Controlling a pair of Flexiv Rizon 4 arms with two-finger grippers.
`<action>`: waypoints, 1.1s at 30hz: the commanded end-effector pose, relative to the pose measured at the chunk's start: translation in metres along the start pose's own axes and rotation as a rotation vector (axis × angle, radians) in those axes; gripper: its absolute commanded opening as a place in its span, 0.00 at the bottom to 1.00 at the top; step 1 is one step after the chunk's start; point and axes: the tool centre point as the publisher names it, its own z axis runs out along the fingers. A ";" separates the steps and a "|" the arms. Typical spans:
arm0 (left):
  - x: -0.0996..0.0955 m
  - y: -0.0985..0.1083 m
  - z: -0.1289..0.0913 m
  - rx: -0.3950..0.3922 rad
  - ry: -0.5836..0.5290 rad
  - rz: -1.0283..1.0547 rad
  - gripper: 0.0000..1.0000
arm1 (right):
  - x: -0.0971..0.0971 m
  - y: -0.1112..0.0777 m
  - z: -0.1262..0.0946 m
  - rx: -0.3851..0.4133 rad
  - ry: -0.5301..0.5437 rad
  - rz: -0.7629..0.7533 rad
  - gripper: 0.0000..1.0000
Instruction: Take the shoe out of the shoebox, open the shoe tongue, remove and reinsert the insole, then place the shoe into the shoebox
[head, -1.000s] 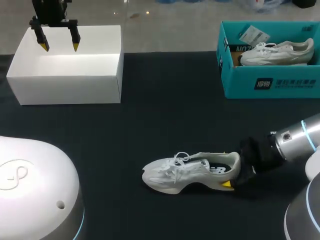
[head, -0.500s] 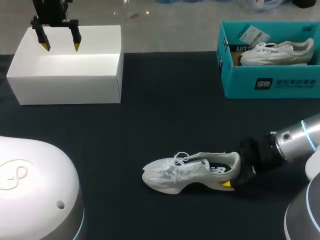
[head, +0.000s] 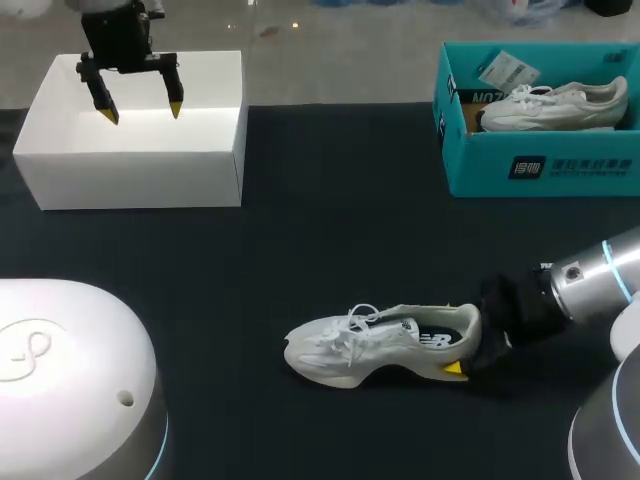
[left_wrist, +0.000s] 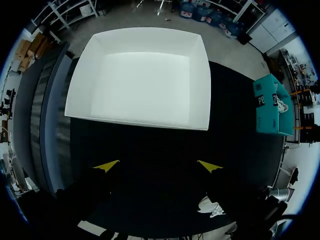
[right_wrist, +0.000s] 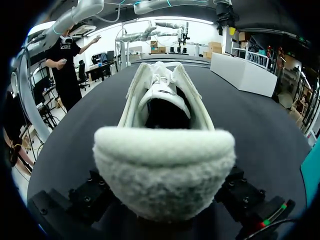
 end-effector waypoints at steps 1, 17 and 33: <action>0.017 0.028 0.000 0.025 -0.041 -0.006 1.00 | 0.000 0.000 0.002 0.005 -0.003 0.000 0.00; 0.075 0.091 0.028 -0.007 -0.077 0.013 1.00 | 0.000 0.000 0.002 0.005 -0.003 0.000 0.00; 0.111 0.118 0.033 -0.046 -0.097 0.042 1.00 | 0.000 0.000 0.002 0.005 -0.003 0.000 0.00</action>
